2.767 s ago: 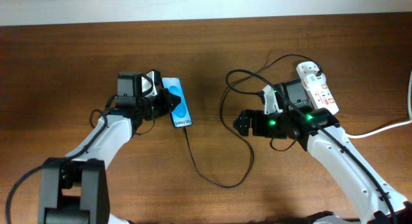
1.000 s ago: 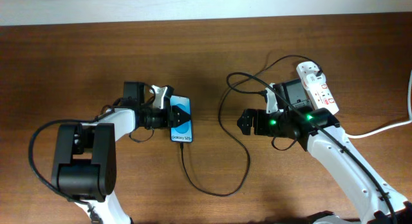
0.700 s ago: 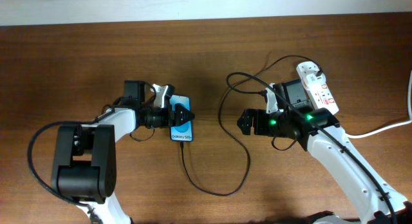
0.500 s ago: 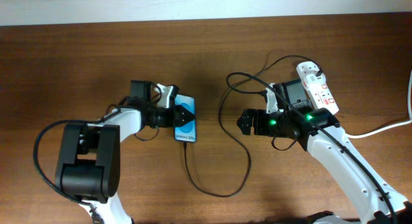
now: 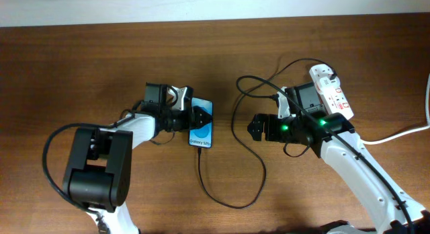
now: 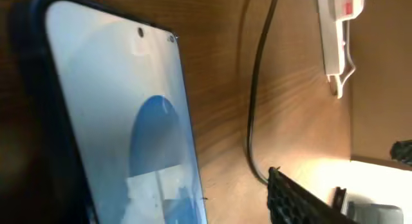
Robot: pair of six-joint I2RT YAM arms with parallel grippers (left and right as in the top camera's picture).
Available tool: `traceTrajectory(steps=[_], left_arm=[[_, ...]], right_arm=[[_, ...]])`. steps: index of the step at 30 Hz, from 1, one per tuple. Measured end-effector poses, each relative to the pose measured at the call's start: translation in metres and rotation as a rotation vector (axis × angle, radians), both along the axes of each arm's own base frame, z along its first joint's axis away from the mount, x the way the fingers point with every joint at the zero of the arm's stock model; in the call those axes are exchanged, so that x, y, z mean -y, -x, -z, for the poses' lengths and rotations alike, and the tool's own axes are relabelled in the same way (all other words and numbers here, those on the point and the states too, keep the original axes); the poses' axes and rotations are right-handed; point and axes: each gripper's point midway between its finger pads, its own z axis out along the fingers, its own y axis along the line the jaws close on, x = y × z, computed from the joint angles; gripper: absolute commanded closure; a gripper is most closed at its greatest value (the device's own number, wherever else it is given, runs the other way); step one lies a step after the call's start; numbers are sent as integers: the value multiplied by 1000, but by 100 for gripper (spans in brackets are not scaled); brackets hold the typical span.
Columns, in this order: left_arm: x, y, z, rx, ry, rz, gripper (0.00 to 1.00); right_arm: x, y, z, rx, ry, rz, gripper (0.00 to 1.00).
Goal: Plug charger to phone and switch on socket
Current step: 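Set the phone down on the table and open the left gripper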
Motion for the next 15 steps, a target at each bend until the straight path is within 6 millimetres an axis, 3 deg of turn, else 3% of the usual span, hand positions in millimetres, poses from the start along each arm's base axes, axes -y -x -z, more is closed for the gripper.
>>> traceTrajectory(steps=[15], left_arm=[[-11, 5, 0, -88, -125, -72, 20]], right_arm=[[0, 0, 0, 0, 0, 0, 2]])
